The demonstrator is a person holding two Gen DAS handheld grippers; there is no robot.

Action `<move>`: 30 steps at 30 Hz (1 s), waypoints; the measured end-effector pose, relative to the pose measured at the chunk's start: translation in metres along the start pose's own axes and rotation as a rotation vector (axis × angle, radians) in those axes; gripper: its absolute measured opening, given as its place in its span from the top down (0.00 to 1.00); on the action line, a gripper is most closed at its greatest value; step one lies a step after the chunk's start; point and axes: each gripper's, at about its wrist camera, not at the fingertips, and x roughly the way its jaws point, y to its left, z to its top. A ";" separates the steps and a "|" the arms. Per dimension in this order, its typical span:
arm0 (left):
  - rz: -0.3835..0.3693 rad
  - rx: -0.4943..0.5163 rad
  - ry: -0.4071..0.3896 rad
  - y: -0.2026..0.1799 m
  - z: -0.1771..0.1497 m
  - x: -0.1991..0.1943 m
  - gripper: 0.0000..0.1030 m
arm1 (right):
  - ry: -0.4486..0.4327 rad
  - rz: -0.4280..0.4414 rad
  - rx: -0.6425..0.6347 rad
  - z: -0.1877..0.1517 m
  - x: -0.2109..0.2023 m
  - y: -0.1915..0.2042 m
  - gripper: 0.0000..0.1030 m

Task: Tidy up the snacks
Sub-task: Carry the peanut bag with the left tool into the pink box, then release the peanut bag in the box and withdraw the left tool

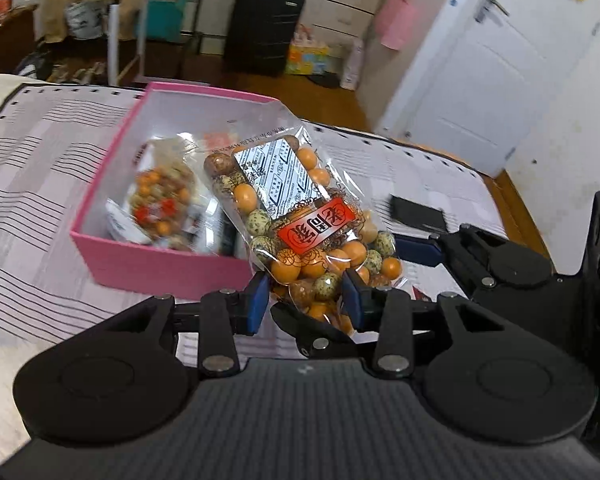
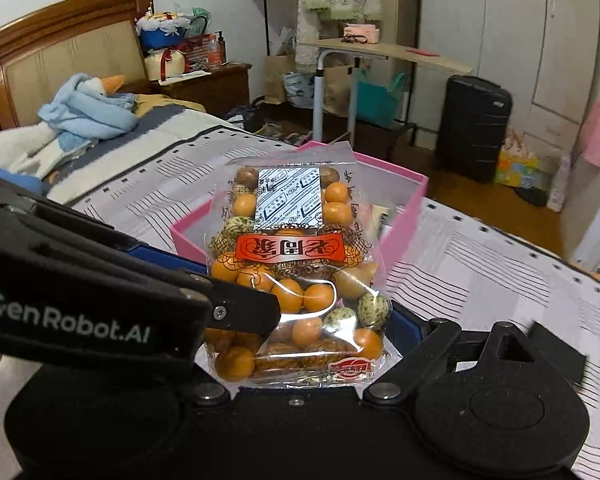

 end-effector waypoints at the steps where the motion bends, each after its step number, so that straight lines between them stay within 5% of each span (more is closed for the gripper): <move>1: 0.009 -0.004 -0.001 0.005 0.005 0.002 0.63 | -0.003 0.010 0.013 0.003 0.005 -0.001 0.10; 7: 0.037 -0.060 -0.016 0.041 0.035 0.024 0.62 | 0.004 0.068 0.008 0.027 0.041 -0.006 0.09; 10: -0.007 -0.132 0.005 0.065 0.050 0.042 0.61 | 0.016 0.136 0.044 0.036 0.060 -0.021 0.09; 17: -0.008 -0.141 0.036 0.090 0.080 0.083 0.60 | 0.021 0.213 0.120 0.040 0.094 -0.042 0.09; 25: -0.024 -0.172 0.090 0.108 0.077 0.121 0.60 | 0.053 0.170 0.090 0.026 0.116 -0.037 0.09; 30: 0.025 -0.127 0.049 0.104 0.074 0.117 0.57 | 0.009 0.114 -0.020 0.021 0.103 -0.025 0.09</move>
